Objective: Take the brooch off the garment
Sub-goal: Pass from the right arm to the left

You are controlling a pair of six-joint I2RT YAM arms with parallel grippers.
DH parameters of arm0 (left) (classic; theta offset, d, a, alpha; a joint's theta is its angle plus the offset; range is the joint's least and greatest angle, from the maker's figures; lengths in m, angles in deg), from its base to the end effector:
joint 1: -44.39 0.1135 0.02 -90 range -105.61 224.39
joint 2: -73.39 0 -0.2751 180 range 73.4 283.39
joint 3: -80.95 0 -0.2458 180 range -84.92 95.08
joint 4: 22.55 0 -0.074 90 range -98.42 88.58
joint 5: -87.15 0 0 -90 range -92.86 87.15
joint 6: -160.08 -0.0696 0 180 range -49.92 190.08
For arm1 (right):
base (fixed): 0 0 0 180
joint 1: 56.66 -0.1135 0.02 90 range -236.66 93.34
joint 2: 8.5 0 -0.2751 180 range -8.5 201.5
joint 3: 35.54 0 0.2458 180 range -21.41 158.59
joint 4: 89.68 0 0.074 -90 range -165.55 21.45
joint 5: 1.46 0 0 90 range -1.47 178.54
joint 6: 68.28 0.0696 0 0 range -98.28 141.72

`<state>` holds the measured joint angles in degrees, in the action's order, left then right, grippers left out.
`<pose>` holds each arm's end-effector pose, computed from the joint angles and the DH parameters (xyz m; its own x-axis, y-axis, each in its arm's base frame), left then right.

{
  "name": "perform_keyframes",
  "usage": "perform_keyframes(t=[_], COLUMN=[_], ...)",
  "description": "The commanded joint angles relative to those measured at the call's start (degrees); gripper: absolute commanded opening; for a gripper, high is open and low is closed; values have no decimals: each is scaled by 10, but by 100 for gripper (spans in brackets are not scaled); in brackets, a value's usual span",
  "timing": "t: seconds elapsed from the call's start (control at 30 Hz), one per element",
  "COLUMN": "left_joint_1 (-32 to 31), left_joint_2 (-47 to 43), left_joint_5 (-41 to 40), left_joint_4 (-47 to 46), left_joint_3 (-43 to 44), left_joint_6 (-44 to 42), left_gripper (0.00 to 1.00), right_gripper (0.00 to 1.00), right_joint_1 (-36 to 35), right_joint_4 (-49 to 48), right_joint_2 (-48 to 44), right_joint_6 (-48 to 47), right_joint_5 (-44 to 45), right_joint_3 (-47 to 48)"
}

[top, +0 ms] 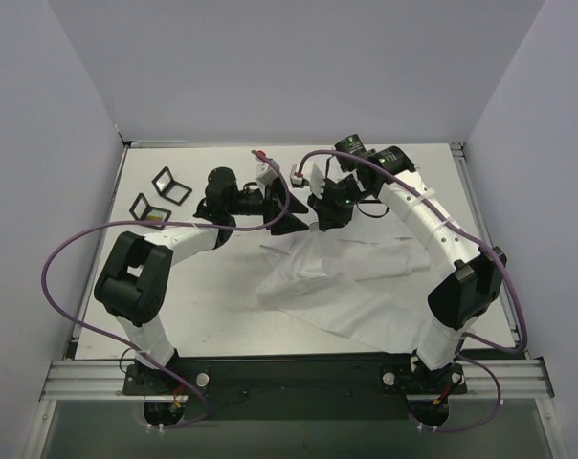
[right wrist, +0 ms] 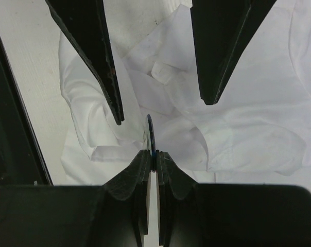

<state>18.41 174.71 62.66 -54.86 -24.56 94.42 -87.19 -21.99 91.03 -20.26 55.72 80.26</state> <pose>0.3280 -0.2303 0.2821 -0.3323 -0.0281 -0.9428 0.9428 -0.0393 -0.3311 0.3117 0.2276 0.3501 -0.0203 -0.6645 -0.7470 -0.9842 0.1449 -0.1021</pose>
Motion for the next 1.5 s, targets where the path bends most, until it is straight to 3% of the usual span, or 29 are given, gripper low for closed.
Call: perform_keyframes(t=[0.0, 0.47, 0.77, 0.8, 0.93, 1.0, 1.17, 1.27, 1.3, 1.47], left_joint_1=[-12, -31, -42, -43, -47, -49, -49, -45, -43, -31], left_joint_2=[-30, -26, -26, -26, -25, -26, -28, -25, -24, -6], left_joint_5=[-24, -6, -6, -7, -13, -20, -28, -26, -25, -14], left_joint_4=[70, 21, 79, 82, 97, 117, 115, 53, 32, -131], left_joint_3=[23, 20, 25, 25, 30, 34, 27, 13, 7, -11], left_joint_6=[-80, -26, -73, -75, -83, -97, -91, -52, -18, 103], left_gripper=[71, 61, 50, 38, 17, 0, 0, 0, 0, 0], right_gripper=[0, 0, 0, 0, 0, 0, 0, 12, 20, 33], right_joint_1=[2, 1, 1, 0, -2, -3, 0, 12, 16, 47], right_joint_4=[38, 52, 59, 59, 63, 66, 64, 64, 63, 61], right_joint_2=[4, 17, 16, 16, 20, 21, 23, 21, 19, -1], right_joint_6=[3, 1, -3, -4, -6, -7, -4, -3, -2, -9], right_joint_5=[-58, -75, -74, -74, -71, -68, -66, -81, -87, -165], right_joint_3=[31, 39, 42, 42, 44, 46, 49, 49, 47, 30])
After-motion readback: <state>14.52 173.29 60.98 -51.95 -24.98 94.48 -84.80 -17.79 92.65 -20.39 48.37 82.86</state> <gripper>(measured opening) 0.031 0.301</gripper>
